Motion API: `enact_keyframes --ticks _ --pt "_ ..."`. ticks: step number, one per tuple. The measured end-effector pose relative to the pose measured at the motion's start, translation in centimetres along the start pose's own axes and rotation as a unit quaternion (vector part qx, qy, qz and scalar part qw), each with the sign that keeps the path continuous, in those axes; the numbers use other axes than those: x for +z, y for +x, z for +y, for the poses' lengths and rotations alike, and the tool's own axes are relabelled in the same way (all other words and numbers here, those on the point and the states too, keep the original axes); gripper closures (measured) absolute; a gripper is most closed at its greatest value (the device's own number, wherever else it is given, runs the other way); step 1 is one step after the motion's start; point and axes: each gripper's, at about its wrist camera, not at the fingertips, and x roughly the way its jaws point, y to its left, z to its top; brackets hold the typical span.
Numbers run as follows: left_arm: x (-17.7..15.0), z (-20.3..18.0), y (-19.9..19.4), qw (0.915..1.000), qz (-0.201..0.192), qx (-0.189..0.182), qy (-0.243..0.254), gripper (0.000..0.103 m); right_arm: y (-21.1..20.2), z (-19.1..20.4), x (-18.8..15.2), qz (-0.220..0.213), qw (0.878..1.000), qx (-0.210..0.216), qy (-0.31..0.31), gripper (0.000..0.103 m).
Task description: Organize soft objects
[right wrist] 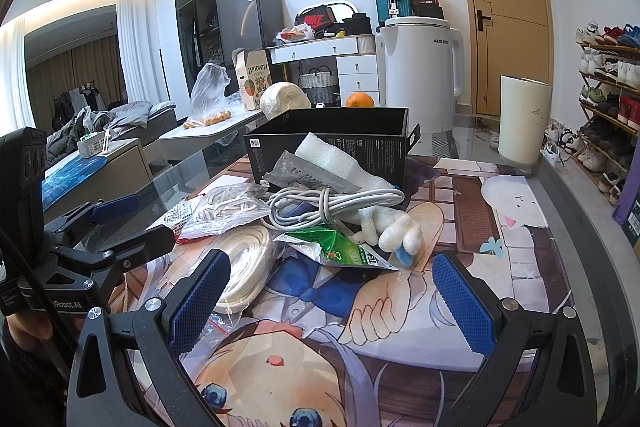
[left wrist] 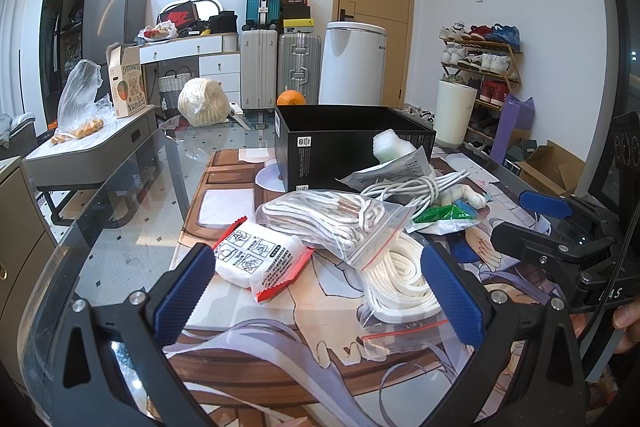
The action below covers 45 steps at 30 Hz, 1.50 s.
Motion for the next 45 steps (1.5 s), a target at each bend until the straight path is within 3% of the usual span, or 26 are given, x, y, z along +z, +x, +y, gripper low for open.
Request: enact_keyframes --ticks 29,41,45 --pt "-0.3 0.4 0.5 0.9999 0.012 -0.001 -0.001 0.0 0.1 -0.1 -0.1 0.001 1.0 -0.003 0.002 0.001" --pt "1.1 2.2 0.3 0.9991 0.026 0.028 -0.021 0.0 0.0 -0.5 1.1 0.007 1.0 -0.02 0.012 0.001" --pt "1.6 3.4 0.5 0.9979 0.035 0.043 -0.033 0.0 0.6 -1.1 1.5 0.031 0.999 -0.024 0.016 0.0"
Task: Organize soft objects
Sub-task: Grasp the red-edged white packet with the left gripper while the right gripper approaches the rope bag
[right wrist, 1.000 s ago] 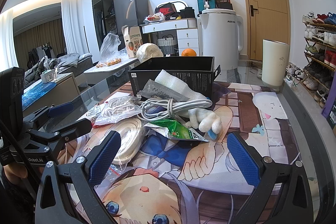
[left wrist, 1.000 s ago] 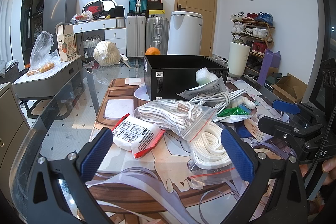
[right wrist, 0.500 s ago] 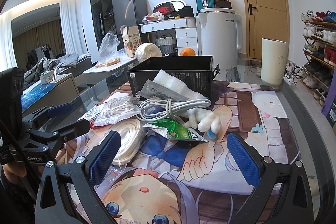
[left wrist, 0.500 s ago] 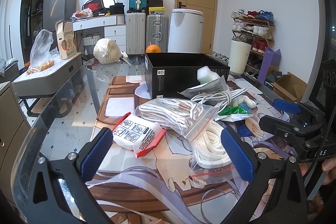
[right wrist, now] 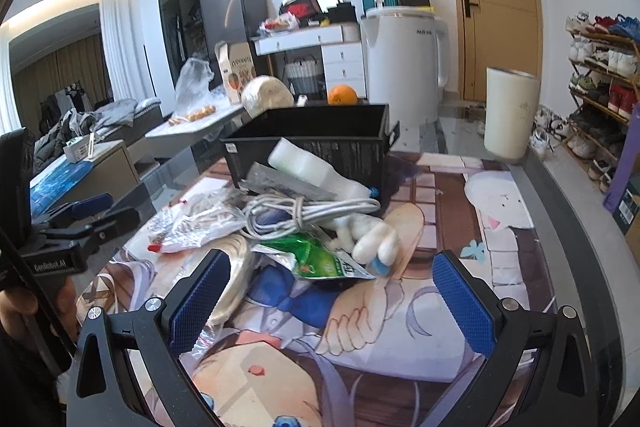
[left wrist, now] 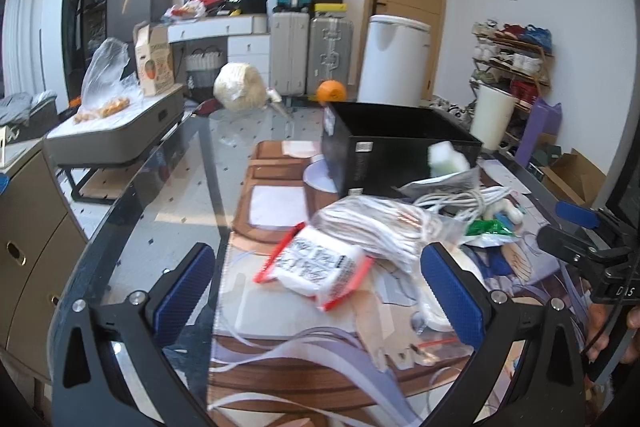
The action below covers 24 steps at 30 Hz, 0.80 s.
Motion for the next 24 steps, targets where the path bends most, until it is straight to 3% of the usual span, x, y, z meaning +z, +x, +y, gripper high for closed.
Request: enact_keyframes --ticks 12,24 --pt "0.3 1.6 1.5 0.9994 0.028 0.02 -0.006 0.0 1.5 -1.9 1.3 0.047 0.998 -0.029 -0.02 0.0" --pt "-0.2 1.6 3.3 0.9966 0.082 0.008 0.002 0.0 2.2 -1.8 1.9 0.068 0.997 -0.004 -0.023 0.0"
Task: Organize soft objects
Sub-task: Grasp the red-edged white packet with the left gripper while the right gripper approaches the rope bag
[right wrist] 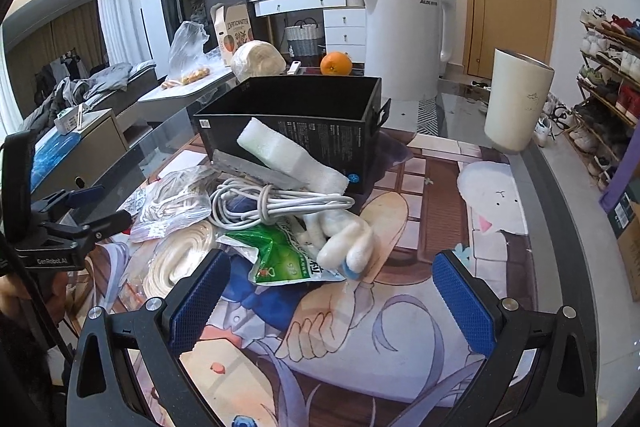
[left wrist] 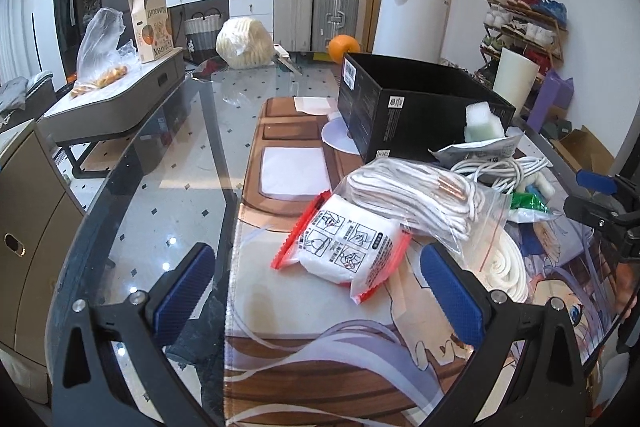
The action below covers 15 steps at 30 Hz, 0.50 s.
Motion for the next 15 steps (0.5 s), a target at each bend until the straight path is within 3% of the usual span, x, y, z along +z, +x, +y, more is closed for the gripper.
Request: enact_keyframes --ticks 10,13,15 --pt "0.9 -0.5 2.0 0.999 0.04 0.01 0.015 0.002 0.6 1.6 -1.0 0.032 0.999 0.026 0.006 0.0" --pt "1.1 -0.8 2.5 0.9987 0.046 0.01 0.02 0.014 0.7 2.8 -1.6 0.038 0.998 0.042 0.003 0.0" --pt "1.2 -0.9 2.8 0.9982 0.055 0.003 0.024 0.03 0.7 3.5 -1.7 0.036 0.998 0.045 -0.002 0.001"
